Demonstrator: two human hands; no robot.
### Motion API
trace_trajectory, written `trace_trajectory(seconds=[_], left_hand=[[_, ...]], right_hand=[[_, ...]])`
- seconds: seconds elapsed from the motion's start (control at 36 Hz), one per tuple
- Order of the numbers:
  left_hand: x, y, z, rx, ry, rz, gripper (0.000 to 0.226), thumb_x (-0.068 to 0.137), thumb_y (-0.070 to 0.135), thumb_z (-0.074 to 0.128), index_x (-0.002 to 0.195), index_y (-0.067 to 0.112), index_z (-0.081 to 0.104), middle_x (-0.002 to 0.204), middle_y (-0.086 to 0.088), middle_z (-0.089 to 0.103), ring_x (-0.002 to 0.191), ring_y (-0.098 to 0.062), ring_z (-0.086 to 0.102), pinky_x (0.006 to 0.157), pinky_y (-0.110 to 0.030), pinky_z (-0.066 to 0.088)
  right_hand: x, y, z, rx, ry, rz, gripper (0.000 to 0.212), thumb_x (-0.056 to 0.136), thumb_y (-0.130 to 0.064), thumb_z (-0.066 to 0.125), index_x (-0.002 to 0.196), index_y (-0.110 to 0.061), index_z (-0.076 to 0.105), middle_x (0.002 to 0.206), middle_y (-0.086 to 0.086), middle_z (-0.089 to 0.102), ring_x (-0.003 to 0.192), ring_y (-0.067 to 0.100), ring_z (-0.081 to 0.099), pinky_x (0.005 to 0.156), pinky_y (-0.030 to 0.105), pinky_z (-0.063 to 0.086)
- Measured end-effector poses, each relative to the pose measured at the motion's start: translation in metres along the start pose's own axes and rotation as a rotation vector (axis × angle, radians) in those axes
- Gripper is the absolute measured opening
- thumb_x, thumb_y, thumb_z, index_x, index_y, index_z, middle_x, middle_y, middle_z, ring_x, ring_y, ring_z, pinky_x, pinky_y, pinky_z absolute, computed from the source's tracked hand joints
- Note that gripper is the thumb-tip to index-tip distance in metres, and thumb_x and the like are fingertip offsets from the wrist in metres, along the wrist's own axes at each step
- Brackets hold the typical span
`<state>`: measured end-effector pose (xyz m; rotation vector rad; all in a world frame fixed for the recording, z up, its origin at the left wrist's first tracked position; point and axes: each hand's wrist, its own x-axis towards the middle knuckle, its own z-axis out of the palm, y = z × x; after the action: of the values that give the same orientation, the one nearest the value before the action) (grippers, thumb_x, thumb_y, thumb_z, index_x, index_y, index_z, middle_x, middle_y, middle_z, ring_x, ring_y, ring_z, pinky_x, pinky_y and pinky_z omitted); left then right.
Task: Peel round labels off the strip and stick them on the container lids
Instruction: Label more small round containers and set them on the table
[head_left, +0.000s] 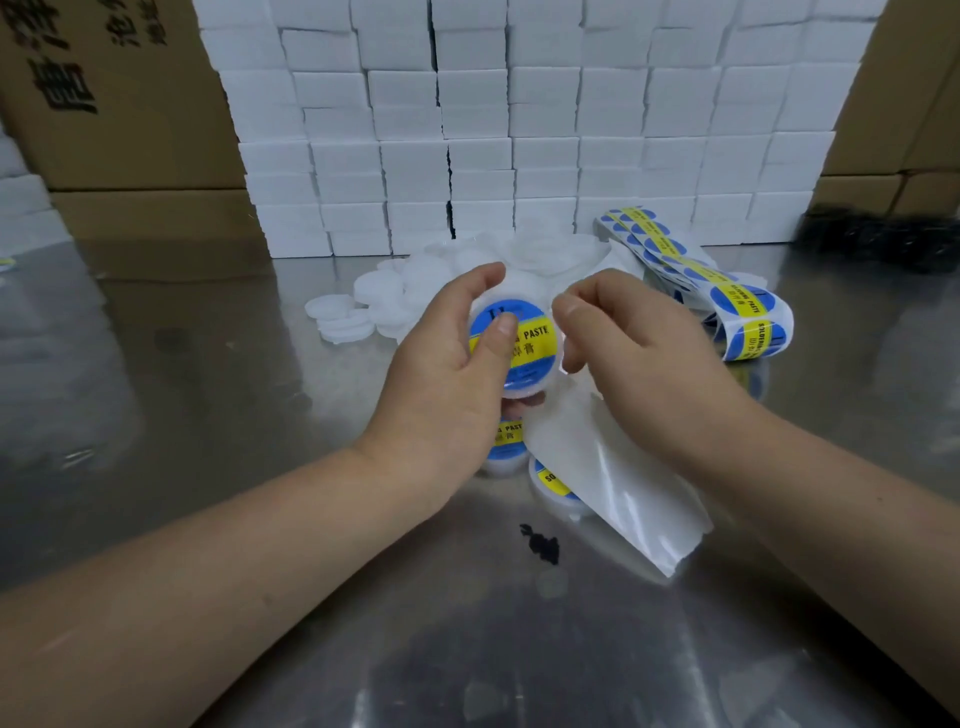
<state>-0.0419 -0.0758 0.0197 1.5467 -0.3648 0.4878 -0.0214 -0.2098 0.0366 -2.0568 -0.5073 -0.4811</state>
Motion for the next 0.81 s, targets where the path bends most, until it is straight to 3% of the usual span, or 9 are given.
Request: trace_trajectory(seconds=[0.08, 0.17, 0.28, 0.36, 0.5, 0.58, 0.64, 0.72, 0.81], left_hand=[[-0.002, -0.003, 0.0, 0.129, -0.034, 0.024, 0.025, 0.095, 0.025, 0.045, 0.089, 0.047, 0.055, 0.082, 0.024, 0.063, 0.073, 0.001, 0.063, 0.056, -0.026, 0.055], [-0.002, -0.005, -0.001, 0.242, -0.04, 0.098, 0.021, 0.094, 0.031, 0.044, 0.083, 0.043, 0.057, 0.077, 0.028, 0.062, 0.075, 0.002, 0.06, 0.07, -0.031, 0.055], [0.001, 0.001, -0.001, 0.267, -0.022, 0.19, 0.019, 0.086, 0.032, 0.041, 0.077, 0.04, 0.056, 0.073, 0.028, 0.061, 0.072, 0.007, 0.057, 0.068, -0.01, 0.045], [0.003, 0.002, -0.001, 0.261, -0.012, 0.187, 0.019, 0.086, 0.033, 0.041, 0.075, 0.038, 0.057, 0.071, 0.024, 0.062, 0.07, 0.005, 0.057, 0.066, -0.011, 0.046], [0.007, -0.004, -0.006, 0.298, 0.118, 0.103, 0.028, 0.094, 0.027, 0.044, 0.071, 0.034, 0.058, 0.068, 0.02, 0.062, 0.066, 0.003, 0.056, 0.066, -0.017, 0.047], [0.019, -0.013, -0.014, 0.322, 0.202, -0.034, 0.035, 0.097, 0.026, 0.042, 0.067, 0.029, 0.061, 0.087, 0.001, 0.065, 0.079, -0.012, 0.059, 0.078, -0.031, 0.046], [0.025, -0.019, -0.019, 0.373, 0.207, -0.126, 0.039, 0.097, 0.031, 0.04, 0.065, 0.03, 0.063, 0.098, -0.006, 0.063, 0.08, -0.013, 0.059, 0.076, -0.028, 0.043], [0.03, -0.028, -0.023, 0.507, 0.113, -0.209, 0.044, 0.097, 0.039, 0.033, 0.068, 0.031, 0.065, 0.098, 0.0, 0.066, 0.083, -0.013, 0.06, 0.08, -0.028, 0.044], [0.031, -0.036, -0.025, 0.638, -0.033, -0.254, 0.048, 0.096, 0.05, 0.021, 0.088, 0.038, 0.067, 0.111, 0.013, 0.062, 0.112, -0.01, 0.051, 0.094, -0.025, 0.032]], right_hand=[[-0.001, -0.003, 0.0, -0.09, -0.154, -0.089, 0.037, 0.091, -0.051, 0.039, 0.068, -0.024, 0.05, 0.064, -0.006, 0.055, 0.066, 0.011, 0.053, 0.065, 0.034, 0.042], [-0.001, -0.003, 0.001, -0.228, -0.223, -0.15, 0.035, 0.09, -0.044, 0.032, 0.066, -0.022, 0.042, 0.065, -0.002, 0.051, 0.071, 0.023, 0.052, 0.067, 0.037, 0.039], [-0.001, -0.005, 0.001, -0.323, -0.161, -0.22, 0.039, 0.087, -0.052, 0.022, 0.063, -0.025, 0.035, 0.062, -0.006, 0.048, 0.07, 0.022, 0.05, 0.063, 0.036, 0.037], [-0.004, -0.007, 0.002, -0.309, -0.123, -0.22, 0.047, 0.075, -0.062, 0.011, 0.062, -0.024, 0.036, 0.062, -0.004, 0.051, 0.07, 0.023, 0.052, 0.063, 0.036, 0.04], [0.0, -0.002, -0.003, -0.144, 0.016, -0.069, 0.052, 0.085, -0.058, 0.02, 0.061, -0.023, 0.05, 0.061, -0.006, 0.054, 0.069, 0.019, 0.052, 0.067, 0.035, 0.042], [0.008, 0.003, -0.009, -0.235, 0.036, 0.059, 0.046, 0.089, -0.055, 0.033, 0.071, -0.02, 0.055, 0.072, -0.001, 0.062, 0.075, 0.023, 0.056, 0.07, 0.036, 0.045], [0.01, 0.007, -0.008, -0.322, -0.027, 0.15, 0.042, 0.083, -0.055, 0.037, 0.067, -0.02, 0.053, 0.075, -0.002, 0.063, 0.076, 0.021, 0.057, 0.067, 0.033, 0.043], [0.009, 0.01, -0.001, -0.395, -0.161, 0.255, 0.051, 0.076, -0.06, 0.042, 0.071, -0.013, 0.06, 0.074, 0.002, 0.064, 0.074, 0.02, 0.059, 0.063, 0.03, 0.041], [0.009, 0.011, 0.001, -0.418, -0.241, 0.282, 0.051, 0.072, -0.055, 0.053, 0.073, -0.005, 0.061, 0.066, 0.007, 0.063, 0.06, 0.018, 0.054, 0.057, 0.027, 0.04]])
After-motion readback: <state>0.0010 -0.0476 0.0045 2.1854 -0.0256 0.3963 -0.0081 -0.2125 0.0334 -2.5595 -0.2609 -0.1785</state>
